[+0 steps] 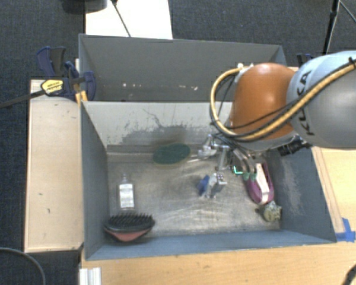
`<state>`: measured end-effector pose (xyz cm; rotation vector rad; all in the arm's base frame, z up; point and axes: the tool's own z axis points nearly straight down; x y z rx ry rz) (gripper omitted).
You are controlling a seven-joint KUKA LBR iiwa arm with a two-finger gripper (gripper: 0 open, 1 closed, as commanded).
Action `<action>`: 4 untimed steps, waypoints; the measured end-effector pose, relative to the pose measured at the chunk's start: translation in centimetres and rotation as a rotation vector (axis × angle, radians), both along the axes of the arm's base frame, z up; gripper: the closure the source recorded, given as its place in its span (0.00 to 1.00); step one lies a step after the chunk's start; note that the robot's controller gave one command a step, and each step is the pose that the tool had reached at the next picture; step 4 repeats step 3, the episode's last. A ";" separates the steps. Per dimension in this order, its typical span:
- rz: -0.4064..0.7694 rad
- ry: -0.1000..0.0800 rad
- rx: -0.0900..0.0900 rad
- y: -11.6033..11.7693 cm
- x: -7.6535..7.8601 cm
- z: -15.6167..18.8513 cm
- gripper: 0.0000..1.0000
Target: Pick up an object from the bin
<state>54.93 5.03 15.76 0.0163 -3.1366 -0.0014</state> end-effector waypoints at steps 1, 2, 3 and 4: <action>0.210 -0.009 0.000 -1.6 2.0 -7.3 0.00; 0.208 -0.006 0.001 -1.5 2.0 -7.5 1.00; 0.224 -0.017 0.000 0.2 4.1 5.8 1.00; 0.224 -0.017 0.000 0.2 4.1 5.8 1.00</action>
Offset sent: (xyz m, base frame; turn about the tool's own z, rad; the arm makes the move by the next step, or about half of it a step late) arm 0.0217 -0.0178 -0.0876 -0.2145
